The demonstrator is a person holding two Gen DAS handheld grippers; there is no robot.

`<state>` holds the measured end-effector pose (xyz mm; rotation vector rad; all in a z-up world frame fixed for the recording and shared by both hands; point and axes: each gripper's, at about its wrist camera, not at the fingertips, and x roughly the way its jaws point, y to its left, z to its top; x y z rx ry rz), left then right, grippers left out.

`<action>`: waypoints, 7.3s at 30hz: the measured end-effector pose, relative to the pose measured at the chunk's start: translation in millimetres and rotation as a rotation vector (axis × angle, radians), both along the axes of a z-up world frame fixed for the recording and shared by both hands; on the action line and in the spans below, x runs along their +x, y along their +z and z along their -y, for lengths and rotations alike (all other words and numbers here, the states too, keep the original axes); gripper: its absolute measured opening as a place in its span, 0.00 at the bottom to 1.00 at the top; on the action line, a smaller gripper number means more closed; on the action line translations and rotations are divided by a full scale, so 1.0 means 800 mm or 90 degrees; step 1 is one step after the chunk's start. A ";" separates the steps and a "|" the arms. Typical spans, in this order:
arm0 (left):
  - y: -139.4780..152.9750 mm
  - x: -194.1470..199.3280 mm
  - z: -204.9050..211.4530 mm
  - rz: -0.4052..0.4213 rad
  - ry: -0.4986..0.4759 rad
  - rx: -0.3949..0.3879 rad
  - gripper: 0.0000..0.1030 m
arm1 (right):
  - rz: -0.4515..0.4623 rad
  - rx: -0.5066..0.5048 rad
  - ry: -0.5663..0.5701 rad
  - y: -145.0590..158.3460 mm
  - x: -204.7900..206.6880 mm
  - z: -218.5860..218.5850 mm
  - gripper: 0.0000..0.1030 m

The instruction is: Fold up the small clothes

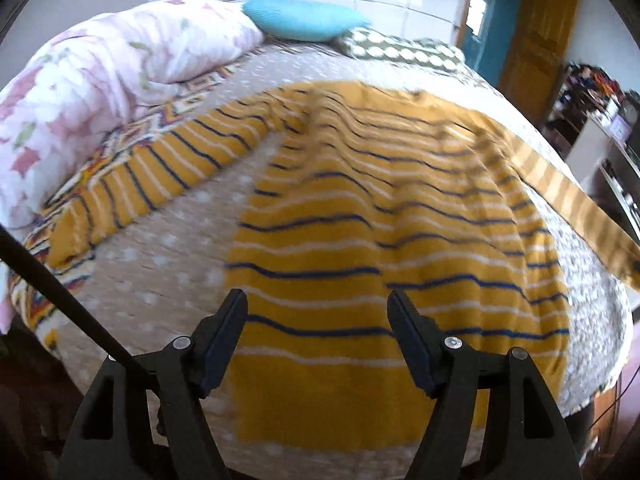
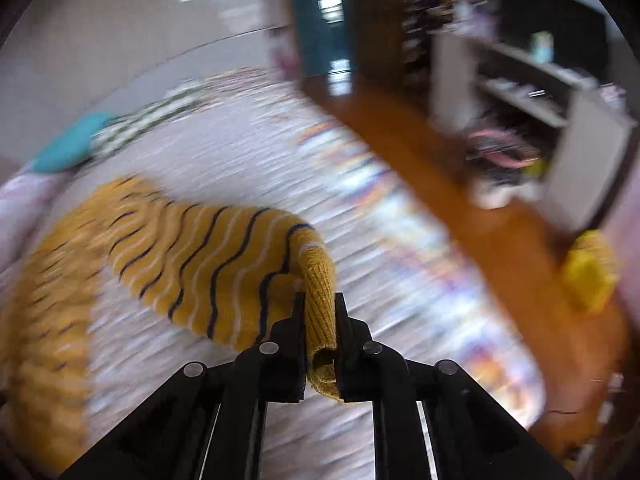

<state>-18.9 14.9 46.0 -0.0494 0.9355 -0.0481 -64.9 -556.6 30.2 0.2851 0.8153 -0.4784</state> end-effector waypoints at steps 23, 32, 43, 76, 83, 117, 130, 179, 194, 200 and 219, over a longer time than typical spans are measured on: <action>-0.061 0.015 -0.040 -0.080 -0.025 -0.135 0.37 | -0.007 0.205 0.351 -0.060 0.043 -0.313 0.45; -0.053 0.005 -0.060 -0.086 0.008 -0.154 0.10 | 0.022 0.209 0.271 -0.058 0.007 -0.301 0.47; -0.037 -0.014 -0.051 -0.075 0.019 -0.080 0.07 | -0.014 0.294 0.307 -0.062 0.014 -0.307 0.06; 0.002 -0.053 -0.015 0.016 -0.026 -0.079 0.61 | 0.132 0.269 -0.143 -0.066 -0.028 0.023 0.54; 0.002 -0.045 -0.014 0.012 -0.029 -0.092 0.61 | 0.088 0.294 -0.161 -0.062 0.021 0.083 0.06; -0.014 -0.092 -0.228 0.089 0.155 -0.192 0.63 | -0.071 0.023 0.483 -0.005 0.397 -0.585 0.05; -0.007 -0.117 -0.259 0.107 0.203 -0.207 0.63 | -0.093 -0.030 0.604 -0.006 0.369 -0.673 0.28; 0.004 -0.087 -0.201 0.074 0.157 -0.159 0.68 | -0.068 0.024 0.288 0.065 0.400 -0.381 0.05; -0.016 -0.034 -0.163 0.015 0.097 -0.184 0.68 | -0.075 0.064 0.218 0.017 0.334 -0.249 0.37; -0.034 -0.005 -0.146 -0.010 0.038 -0.227 0.68 | -0.065 0.186 0.277 0.011 0.232 -0.210 0.40; -0.080 0.024 -0.082 -0.088 -0.085 -0.421 0.49 | 0.021 0.481 0.378 -0.077 0.026 -0.237 0.42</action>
